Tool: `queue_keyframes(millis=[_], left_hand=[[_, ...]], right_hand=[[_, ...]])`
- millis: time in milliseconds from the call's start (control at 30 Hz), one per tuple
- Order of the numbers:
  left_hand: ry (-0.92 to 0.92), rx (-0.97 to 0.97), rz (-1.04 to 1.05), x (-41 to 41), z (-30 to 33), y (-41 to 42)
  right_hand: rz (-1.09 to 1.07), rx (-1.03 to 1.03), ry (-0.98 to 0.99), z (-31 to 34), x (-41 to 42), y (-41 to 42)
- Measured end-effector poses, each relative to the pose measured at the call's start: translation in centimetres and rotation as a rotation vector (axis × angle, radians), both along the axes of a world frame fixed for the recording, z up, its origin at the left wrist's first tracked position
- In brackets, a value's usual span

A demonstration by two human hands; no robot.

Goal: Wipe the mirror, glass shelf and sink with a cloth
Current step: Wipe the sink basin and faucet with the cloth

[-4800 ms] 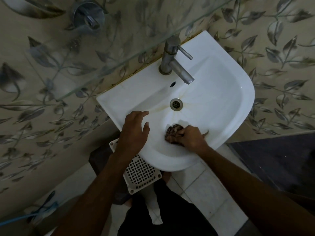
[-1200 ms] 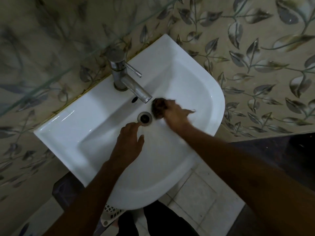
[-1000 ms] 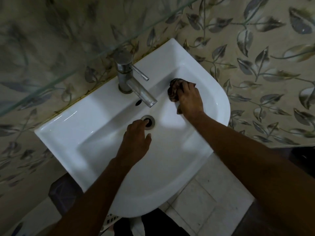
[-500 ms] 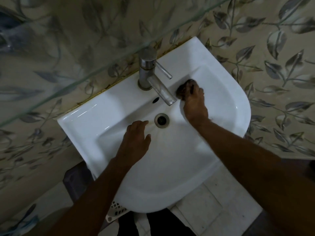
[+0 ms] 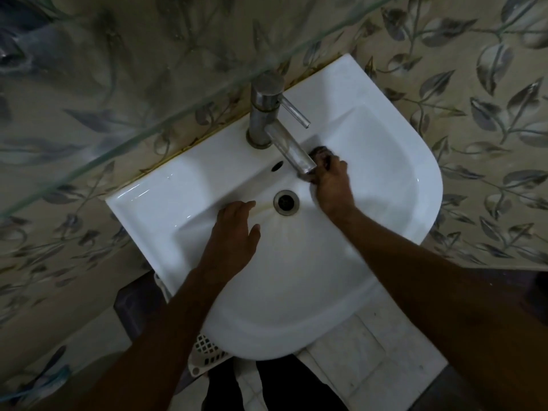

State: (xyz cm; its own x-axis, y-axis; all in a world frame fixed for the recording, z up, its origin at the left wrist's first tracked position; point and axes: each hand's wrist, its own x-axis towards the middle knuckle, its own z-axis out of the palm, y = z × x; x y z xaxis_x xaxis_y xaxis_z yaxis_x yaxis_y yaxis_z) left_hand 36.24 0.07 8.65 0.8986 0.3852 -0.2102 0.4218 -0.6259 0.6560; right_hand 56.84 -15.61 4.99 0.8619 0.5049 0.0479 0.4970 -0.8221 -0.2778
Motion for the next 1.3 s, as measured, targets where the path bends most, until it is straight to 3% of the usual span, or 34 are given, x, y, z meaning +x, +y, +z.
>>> queue_keyframes(millis=[133, 233, 300, 400, 467, 600, 667, 833, 1000, 1100, 1300], left_hand=[[-0.018, 0.082, -0.024, -0.6, 0.0, 0.0], [0.022, 0.102, -0.019, -0.7, 0.1, 0.0], [0.047, 0.108, -0.013, -0.6, 0.5, -0.1], [0.020, 0.160, -0.007, -1.2, 1.0, 0.5], [-0.005, 0.173, 0.005, -1.8, 1.4, 1.0], [-0.034, 0.205, -0.017, -3.1, 1.9, 1.5], [-0.035, 0.198, -0.035, -3.3, 2.2, 1.4], [-0.021, 0.182, -0.069, -3.8, 2.8, 1.3], [-0.071, 0.214, -0.097, -4.9, 3.7, 1.6], [-0.051, 0.217, -0.104, -5.3, 4.3, 1.8], [-0.020, 0.239, -0.073, -6.3, 4.9, 3.0]], right_hand=[[0.090, 0.186, 0.211, 0.3, -7.1, 4.1], [0.186, 0.058, 0.316, -1.4, -10.8, 4.4], [0.172, 0.137, 0.265, -1.9, -11.6, 4.5], [-0.039, 0.315, 0.303, -0.6, -10.2, 4.9], [-0.150, 0.213, 0.355, -0.3, -9.1, 4.2], [-0.122, 0.002, 0.316, -0.7, -9.1, 2.7], [-0.079, -0.002, 0.317, -0.7, -10.1, 3.0], [0.317, -0.053, 0.320, 0.3, -11.7, 3.4], [-0.143, 0.022, 0.277, 0.6, -8.8, 3.1], [-0.033, 0.096, 0.274, -0.7, -10.6, 4.5], [0.192, 0.271, 0.346, 2.7, -18.9, 7.6]])
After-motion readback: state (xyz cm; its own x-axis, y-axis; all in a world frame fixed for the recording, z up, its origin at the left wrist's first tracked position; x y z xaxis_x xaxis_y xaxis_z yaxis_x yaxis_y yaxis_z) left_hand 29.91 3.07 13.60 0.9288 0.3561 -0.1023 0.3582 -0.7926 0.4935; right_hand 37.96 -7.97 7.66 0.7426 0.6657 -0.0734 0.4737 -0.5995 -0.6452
